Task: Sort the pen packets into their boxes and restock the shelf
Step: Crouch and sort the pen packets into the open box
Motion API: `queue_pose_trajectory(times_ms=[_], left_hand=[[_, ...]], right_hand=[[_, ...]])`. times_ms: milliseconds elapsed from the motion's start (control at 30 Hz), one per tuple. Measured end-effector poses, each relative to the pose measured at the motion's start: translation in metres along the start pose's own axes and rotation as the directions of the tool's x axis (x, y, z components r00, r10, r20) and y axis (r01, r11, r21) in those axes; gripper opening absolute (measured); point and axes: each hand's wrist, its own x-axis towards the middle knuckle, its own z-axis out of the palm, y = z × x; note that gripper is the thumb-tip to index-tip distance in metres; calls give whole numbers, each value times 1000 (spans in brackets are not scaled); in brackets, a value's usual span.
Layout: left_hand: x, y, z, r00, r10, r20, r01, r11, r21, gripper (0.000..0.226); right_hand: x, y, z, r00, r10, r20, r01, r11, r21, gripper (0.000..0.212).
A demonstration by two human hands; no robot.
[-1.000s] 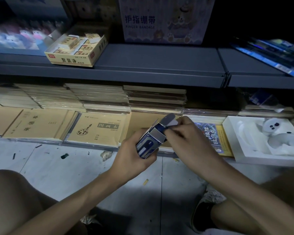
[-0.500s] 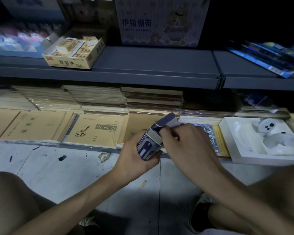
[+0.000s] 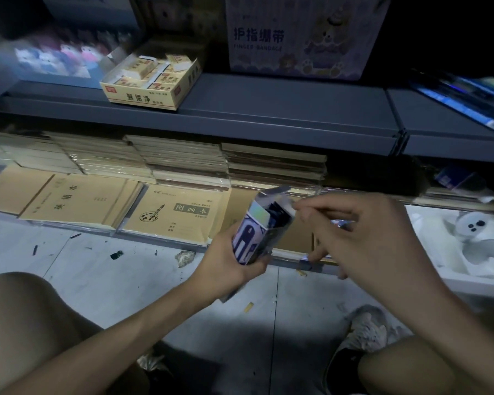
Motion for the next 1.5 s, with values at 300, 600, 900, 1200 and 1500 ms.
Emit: queue_pose_trajectory(times_ms=[300, 600, 900, 1200, 1500], left_hand=[[3, 1, -1, 990, -119, 76, 134, 964, -232, 27], [-1, 10, -8, 905, -32, 425, 192, 921, -339, 28], [-5, 22, -21, 844, -62, 534, 157, 978, -134, 45], [3, 16, -30, 880, -69, 469, 135, 985, -109, 30], [13, -3, -27, 979, -22, 201, 17, 999, 28, 28]], right_hand=[[23, 48, 29, 946, 242, 218, -267, 959, 96, 25], [37, 59, 42, 752, 297, 589, -623, 612, 487, 56], [31, 62, 33, 716, 246, 653, -637, 613, 467, 55], [38, 66, 22, 892, 134, 432, -314, 870, 380, 38], [39, 58, -15, 990, 96, -103, -8, 768, 640, 15]])
